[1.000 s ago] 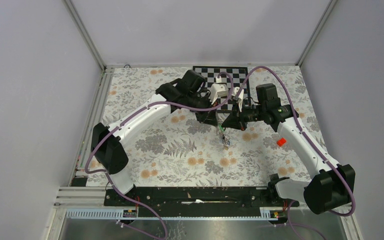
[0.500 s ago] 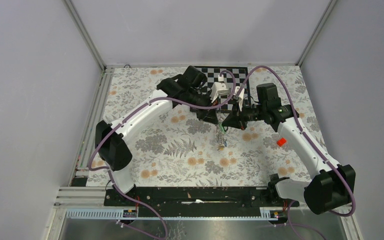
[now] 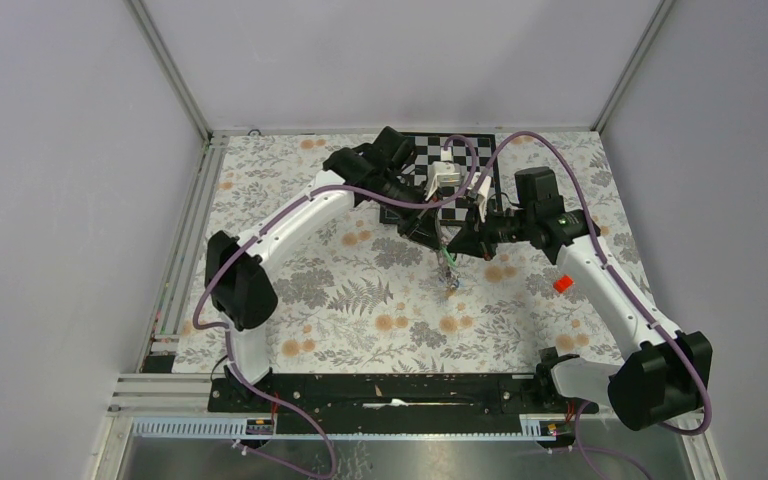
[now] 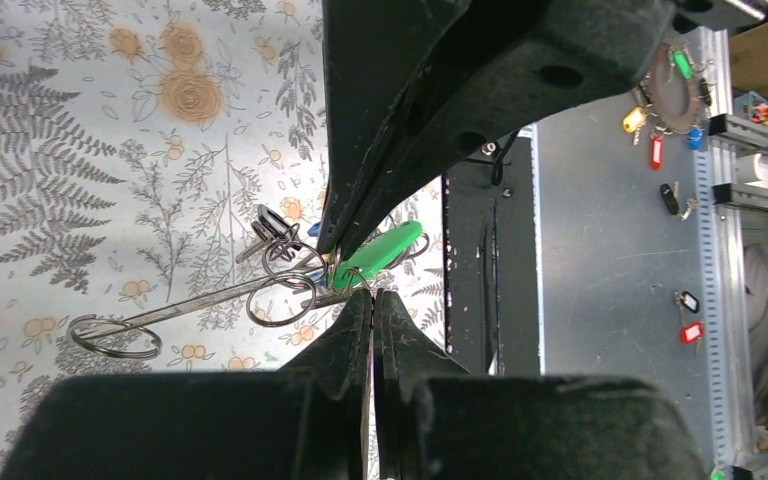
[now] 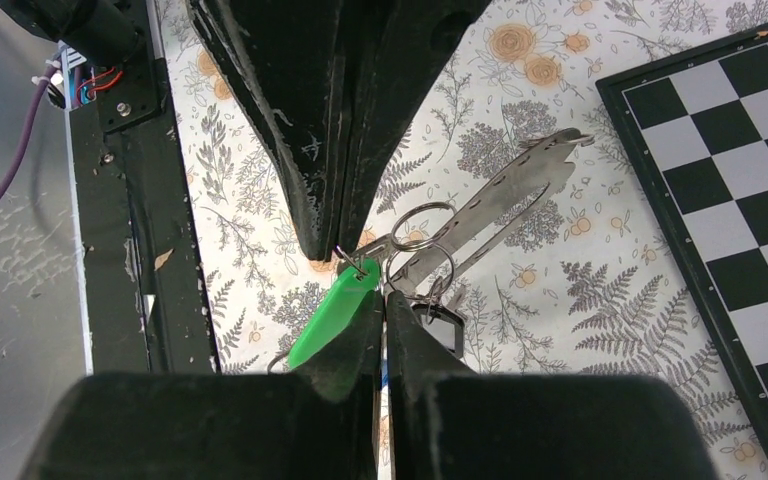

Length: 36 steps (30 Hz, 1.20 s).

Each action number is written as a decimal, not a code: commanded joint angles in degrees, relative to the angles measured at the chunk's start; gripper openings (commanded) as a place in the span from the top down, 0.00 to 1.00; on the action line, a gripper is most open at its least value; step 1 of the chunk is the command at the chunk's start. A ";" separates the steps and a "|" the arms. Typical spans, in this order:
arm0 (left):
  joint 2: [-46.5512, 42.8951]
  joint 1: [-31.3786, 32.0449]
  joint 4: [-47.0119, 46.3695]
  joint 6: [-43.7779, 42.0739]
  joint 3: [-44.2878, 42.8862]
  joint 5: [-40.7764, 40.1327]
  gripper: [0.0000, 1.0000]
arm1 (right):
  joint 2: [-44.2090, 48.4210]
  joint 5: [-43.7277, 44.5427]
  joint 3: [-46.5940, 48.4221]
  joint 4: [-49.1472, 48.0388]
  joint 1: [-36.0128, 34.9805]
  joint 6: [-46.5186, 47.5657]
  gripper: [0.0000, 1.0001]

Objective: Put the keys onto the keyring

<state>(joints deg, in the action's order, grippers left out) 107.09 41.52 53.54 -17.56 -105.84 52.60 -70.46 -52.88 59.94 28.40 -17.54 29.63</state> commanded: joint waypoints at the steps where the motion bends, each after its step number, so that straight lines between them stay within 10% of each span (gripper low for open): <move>1: 2.03 1.64 0.93 3.28 -2.17 4.84 1.00 | 1.49 1.62 2.28 -1.55 -0.83 1.71 1.00; 36: 8.29 0.53 4.05 7.72 -5.95 2.53 0.93 | 2.95 0.93 6.52 5.83 -0.84 5.99 1.00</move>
<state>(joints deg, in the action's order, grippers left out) 114.67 41.58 56.42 -8.99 -109.08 55.18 -69.45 -49.65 63.48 37.56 -18.00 34.74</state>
